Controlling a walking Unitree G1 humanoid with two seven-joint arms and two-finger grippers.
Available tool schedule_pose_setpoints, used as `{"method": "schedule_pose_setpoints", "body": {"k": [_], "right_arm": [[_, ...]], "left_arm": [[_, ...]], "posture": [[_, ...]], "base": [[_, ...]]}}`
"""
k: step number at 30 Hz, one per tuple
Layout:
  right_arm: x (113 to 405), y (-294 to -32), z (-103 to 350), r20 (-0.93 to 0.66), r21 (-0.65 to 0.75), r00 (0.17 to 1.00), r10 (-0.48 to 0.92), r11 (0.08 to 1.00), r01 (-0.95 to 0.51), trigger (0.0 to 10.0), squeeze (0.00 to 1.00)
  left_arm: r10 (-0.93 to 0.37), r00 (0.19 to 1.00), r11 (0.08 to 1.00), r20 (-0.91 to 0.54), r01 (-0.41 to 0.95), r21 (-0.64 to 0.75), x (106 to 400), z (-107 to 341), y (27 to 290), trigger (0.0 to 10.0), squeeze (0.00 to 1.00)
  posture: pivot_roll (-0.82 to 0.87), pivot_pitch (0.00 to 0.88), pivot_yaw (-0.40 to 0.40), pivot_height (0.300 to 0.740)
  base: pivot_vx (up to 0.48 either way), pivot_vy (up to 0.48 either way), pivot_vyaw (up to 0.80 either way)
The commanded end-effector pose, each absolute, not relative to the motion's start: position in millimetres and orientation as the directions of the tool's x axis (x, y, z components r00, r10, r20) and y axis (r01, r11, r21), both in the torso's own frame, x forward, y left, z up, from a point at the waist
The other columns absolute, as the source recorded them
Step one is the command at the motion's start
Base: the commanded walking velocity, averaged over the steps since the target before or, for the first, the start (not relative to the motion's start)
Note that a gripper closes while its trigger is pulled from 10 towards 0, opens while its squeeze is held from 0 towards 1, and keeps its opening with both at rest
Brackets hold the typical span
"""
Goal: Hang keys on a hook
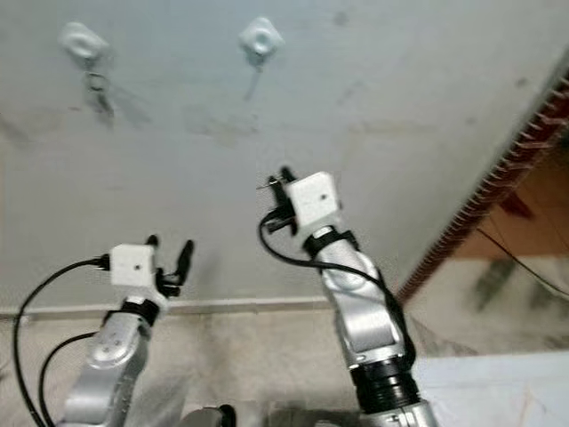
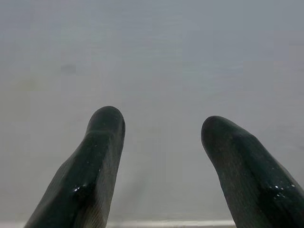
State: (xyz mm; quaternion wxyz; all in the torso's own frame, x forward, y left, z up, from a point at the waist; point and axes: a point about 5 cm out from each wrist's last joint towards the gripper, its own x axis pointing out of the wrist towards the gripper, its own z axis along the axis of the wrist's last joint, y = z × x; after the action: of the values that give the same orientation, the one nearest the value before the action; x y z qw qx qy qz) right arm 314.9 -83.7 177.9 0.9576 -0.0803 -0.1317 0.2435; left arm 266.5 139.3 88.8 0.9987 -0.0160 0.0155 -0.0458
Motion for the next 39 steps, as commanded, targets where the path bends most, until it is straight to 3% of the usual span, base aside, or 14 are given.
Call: {"method": "schedule_pose_setpoints", "body": {"k": [1,9,21,39], "right_arm": [[315,-89,180,0.22,-0.22,0.851,0.476,0.875,-0.432,10.0,0.0],[322,-91,180,0.194,-0.218,0.861,0.47,0.877,-0.429,10.0,0.0],[340,-103,181,0.13,-0.099,0.914,0.384,0.923,-0.373,10.0,0.0],[341,-107,178,0.115,-0.08,0.929,0.35,0.936,-0.343,10.0,0.0]], "left_arm": [[-0.106,0.994,0.994,-0.035,0.105,-0.028,265,87,135,10.0,0.0],[-0.107,0.993,0.994,-0.041,0.106,-0.029,266,86,134,10.0,0.0],[-0.143,0.988,0.989,-0.058,0.14,-0.054,266,84,131,10.0,0.0],[-0.176,0.983,0.982,-0.058,0.171,-0.077,266,85,128,10.0,0.0]], "posture": [[0.03,0.157,-0.003,0.74],[0.03,0.157,-0.004,0.74],[0.03,0.151,-0.004,0.74],[0.03,0.149,0.002,0.74]], "base": [[0.0,0.0,0.8],[0.0,0.0,0.3],[0.0,0.0,0.0],[0.0,0.0,-0.76]]}}
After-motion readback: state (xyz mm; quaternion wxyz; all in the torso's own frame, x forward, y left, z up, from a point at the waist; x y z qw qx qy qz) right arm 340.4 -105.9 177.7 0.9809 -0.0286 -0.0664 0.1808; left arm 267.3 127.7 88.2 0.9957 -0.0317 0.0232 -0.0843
